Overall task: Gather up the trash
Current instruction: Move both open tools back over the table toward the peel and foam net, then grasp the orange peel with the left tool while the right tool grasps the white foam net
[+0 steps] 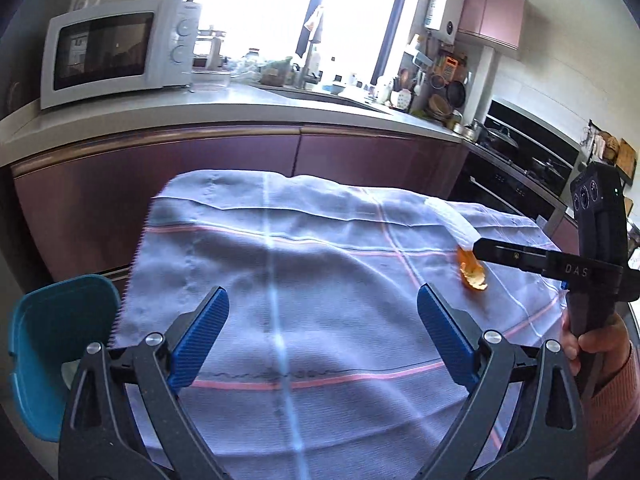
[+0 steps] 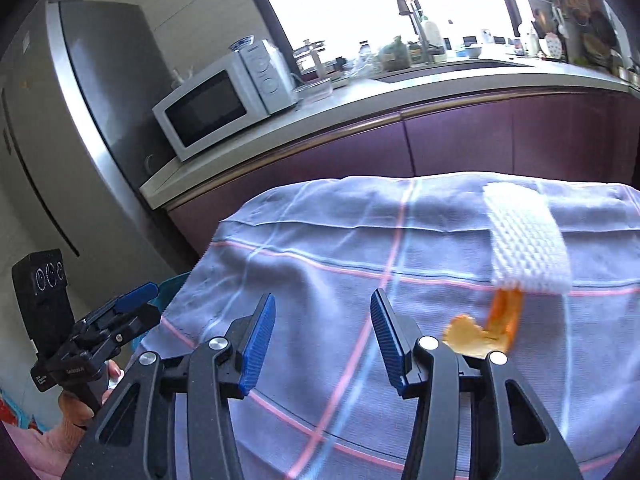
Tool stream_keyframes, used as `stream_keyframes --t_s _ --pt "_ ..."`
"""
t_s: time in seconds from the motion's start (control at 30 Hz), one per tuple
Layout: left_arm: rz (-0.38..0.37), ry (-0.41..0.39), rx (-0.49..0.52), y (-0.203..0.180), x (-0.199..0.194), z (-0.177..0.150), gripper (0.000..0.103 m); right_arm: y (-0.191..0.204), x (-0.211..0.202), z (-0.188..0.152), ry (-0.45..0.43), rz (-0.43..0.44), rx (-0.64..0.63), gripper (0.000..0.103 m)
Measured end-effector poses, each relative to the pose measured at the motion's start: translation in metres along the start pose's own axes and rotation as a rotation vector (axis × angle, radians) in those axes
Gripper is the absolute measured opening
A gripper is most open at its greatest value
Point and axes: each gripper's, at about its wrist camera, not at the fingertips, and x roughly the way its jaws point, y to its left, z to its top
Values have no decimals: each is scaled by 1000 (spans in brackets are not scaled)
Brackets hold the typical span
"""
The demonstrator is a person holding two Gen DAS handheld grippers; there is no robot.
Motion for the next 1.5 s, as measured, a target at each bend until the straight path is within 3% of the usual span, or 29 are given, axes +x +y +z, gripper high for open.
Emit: stream_keyframes --t_s 0.4,1.07,1.27,1.5 --pt "-62 74 95 -75 51 5 94 -53 -30 -8 -57 -61 79 48" --pt "-133 158 144 -109 90 9 90 -91 -37 -10 -78 -82 141 48" --pt "-184 237 154 -128 119 10 81 -110 -33 0 -79 -109 162 48" --pt "-223 344 143 -149 164 10 62 -134 -16 17 -60 -122 199 48"
